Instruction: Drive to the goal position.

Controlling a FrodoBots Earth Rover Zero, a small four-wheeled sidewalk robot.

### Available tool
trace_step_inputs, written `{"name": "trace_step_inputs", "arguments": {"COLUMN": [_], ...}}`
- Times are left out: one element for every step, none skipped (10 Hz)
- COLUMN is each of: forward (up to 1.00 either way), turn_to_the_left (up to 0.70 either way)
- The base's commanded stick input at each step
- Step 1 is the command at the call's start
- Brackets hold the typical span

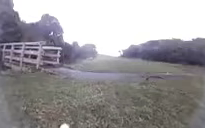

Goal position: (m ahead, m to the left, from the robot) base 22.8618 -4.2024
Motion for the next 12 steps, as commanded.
{"name": "trace_step_inputs", "arguments": {"forward": [0.70, 0.70, 0.70, 0.70, 0.70, 0.70, 0.70, 0.70, 0.70, 0.70, 0.70, 0.70], "turn_to_the_left": [-0.35, -0.35, -0.35, -0.35, 0.00, 0.00, 0.00, 0.00, 0.00, 0.00, 0.00, 0.00]}}
